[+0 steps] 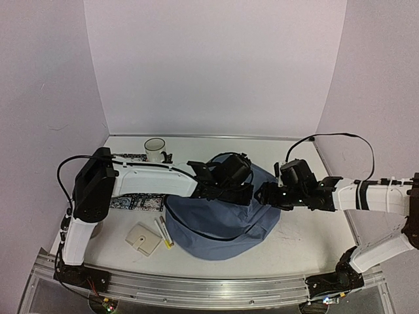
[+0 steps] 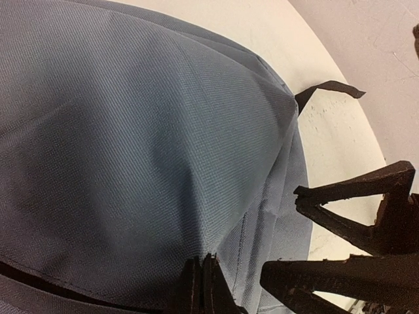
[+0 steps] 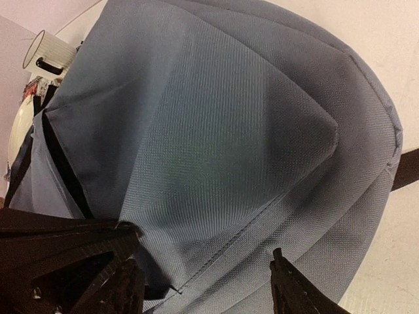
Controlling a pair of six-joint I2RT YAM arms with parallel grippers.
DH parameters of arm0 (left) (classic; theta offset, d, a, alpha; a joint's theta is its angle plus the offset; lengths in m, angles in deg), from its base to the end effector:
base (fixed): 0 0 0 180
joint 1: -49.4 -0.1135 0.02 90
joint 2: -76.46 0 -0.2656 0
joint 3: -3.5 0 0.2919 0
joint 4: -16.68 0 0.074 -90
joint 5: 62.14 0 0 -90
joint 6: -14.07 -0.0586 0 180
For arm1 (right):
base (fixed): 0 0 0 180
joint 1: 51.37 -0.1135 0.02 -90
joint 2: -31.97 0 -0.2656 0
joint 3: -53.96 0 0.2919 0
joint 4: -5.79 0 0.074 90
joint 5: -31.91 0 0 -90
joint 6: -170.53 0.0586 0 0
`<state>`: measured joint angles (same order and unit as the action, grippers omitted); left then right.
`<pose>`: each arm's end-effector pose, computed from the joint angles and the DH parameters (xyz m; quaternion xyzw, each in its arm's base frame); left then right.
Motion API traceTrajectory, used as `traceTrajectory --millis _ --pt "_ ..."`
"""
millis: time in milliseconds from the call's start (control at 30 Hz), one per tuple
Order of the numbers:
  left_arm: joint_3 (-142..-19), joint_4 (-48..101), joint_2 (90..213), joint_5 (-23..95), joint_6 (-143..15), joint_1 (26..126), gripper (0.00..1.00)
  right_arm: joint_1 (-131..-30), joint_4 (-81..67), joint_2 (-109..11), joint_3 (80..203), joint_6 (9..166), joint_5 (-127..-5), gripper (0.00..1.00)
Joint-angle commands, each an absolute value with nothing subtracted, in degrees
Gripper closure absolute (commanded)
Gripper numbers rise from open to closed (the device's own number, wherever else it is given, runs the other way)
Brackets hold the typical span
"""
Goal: Pack the student bag
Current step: Hold the lower front pocket of the student bag.
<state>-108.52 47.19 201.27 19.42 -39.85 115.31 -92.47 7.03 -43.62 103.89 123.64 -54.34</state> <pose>0.2333 -0.5007 0.1764 0.2075 0.8923 -0.2646 0.3013 0.2570 0.2191 0.1896 0.0325 0.8398 0.3425 0.4200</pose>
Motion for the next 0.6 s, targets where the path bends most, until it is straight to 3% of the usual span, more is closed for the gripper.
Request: traceTrajectory --millis 0,400,567 --pt "-107.51 47.53 195.53 17.81 -39.51 114.91 1.0 -92.24 9.97 -42.45 101.19 123.64 -57.64 0.34" --pt "-100.66 42.02 189.72 20.13 -36.37 114.87 1.0 -92.23 18.14 -44.11 100.06 131.89 -56.11 0.33" --pt "-98.36 38.67 188.39 21.49 -35.16 114.88 1.0 -92.16 20.8 -48.01 101.52 134.79 -57.31 0.28"
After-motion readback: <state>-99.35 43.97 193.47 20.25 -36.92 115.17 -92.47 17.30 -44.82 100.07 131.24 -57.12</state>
